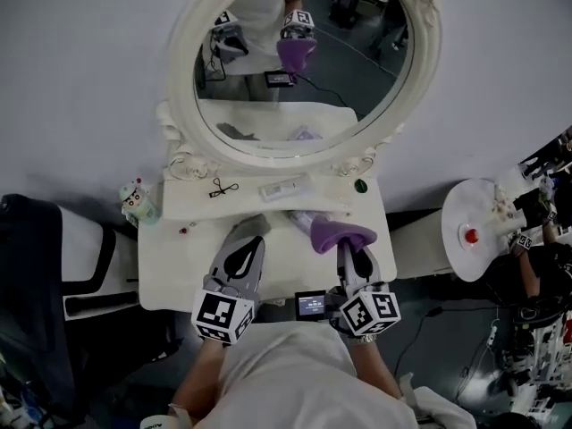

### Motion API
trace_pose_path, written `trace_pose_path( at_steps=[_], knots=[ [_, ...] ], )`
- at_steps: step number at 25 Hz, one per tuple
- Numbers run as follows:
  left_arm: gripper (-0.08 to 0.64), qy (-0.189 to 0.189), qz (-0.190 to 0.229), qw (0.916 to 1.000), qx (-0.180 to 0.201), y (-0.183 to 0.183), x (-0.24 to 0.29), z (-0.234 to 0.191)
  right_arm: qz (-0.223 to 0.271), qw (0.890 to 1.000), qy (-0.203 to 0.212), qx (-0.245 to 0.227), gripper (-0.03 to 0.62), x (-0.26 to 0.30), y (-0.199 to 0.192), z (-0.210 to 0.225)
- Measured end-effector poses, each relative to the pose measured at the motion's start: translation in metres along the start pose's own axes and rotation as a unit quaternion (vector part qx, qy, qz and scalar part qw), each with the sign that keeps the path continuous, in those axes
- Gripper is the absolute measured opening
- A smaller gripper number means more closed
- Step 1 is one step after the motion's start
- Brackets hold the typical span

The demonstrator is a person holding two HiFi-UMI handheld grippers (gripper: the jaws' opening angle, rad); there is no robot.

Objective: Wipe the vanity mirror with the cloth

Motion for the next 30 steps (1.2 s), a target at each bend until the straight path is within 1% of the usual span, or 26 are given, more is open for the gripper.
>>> trace_pose_path(
  at_steps=[2,5,7,10,12,14,16,17,18,19,21,23,25,26,27,28,30],
  knots=[
    [0.000,0.029,-0.008,0.9995,0.012,-0.010,-0.019,0.013,-0.015,0.999,0.023,0.024,0.071,-0.009,-0.016,-0.002],
    [0.000,0.076,-0.014,0.9967,0.024,-0.030,-0.048,0.045,-0.044,0.994,0.091,0.035,0.071,-0.025,-0.033,-0.005],
    [0.000,0.101,-0.025,0.9942,0.028,-0.048,-0.071,0.077,-0.056,0.989,0.127,0.041,0.071,-0.048,-0.040,-0.004],
    [0.000,0.125,-0.045,0.9910,0.015,-0.077,-0.107,0.131,-0.060,0.983,0.165,0.048,0.071,-0.090,-0.047,0.002],
    [0.000,0.129,-0.062,0.9896,0.014,-0.091,-0.117,0.162,-0.054,0.982,0.175,0.042,0.071,-0.110,-0.047,0.008],
    [0.001,0.109,-0.072,0.9909,0.034,-0.095,-0.118,0.195,-0.047,0.981,0.180,0.045,0.071,-0.126,-0.042,0.016],
    [0.001,0.072,-0.065,0.9919,0.082,-0.091,-0.118,0.223,-0.041,0.981,0.184,0.052,0.071,-0.142,-0.039,0.020],
    [0.000,0.055,-0.062,0.9910,0.106,-0.089,-0.119,0.231,-0.038,0.981,0.185,0.053,0.071,-0.150,-0.038,0.020],
    [0.000,0.041,-0.060,0.9902,0.120,-0.088,-0.121,0.237,-0.035,0.981,0.186,0.051,0.071,-0.158,-0.037,0.019],
    [0.001,0.029,-0.055,0.9906,0.122,-0.087,-0.123,0.241,-0.033,0.981,0.186,0.046,0.071,-0.166,-0.037,0.017],
    [0.002,0.010,-0.034,0.9947,0.097,-0.086,-0.130,0.244,-0.032,0.982,0.182,0.038,0.071,-0.184,-0.036,0.013],
    [0.002,-0.014,-0.010,0.9972,0.073,-0.083,-0.142,0.244,-0.030,0.985,0.165,0.039,0.071,-0.206,-0.038,0.006],
    [0.002,-0.049,0.011,0.9960,0.074,-0.079,-0.162,0.241,-0.025,0.990,0.134,0.044,0.071,-0.232,-0.044,-0.008],
    [0.010,-0.066,0.020,0.9946,0.077,-0.078,-0.175,0.238,-0.022,0.992,0.116,0.048,0.071,-0.245,-0.049,-0.018],
    [0.033,-0.080,0.022,0.9934,0.079,-0.077,-0.191,0.233,-0.020,0.994,0.098,0.052,0.071,-0.258,-0.055,-0.031],
    [0.043,-0.088,0.022,0.9929,0.077,-0.077,-0.209,0.226,-0.018,0.995,0.081,0.057,0.071,-0.269,-0.063,-0.046],
    [0.046,-0.092,0.022,0.9937,0.060,-0.074,-0.248,0.209,-0.015,0.996,0.045,0.069,0.071,-0.288,-0.079,-0.080]
  ],
)
Point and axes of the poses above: the fingertips, and each gripper's own axes: x forward along the fingers, z to its right, y out of its top, the point moved 10 cm from there along -x, backward along the fingers, and after that the axes turned 1 degree about z, right-handed, at the moved point
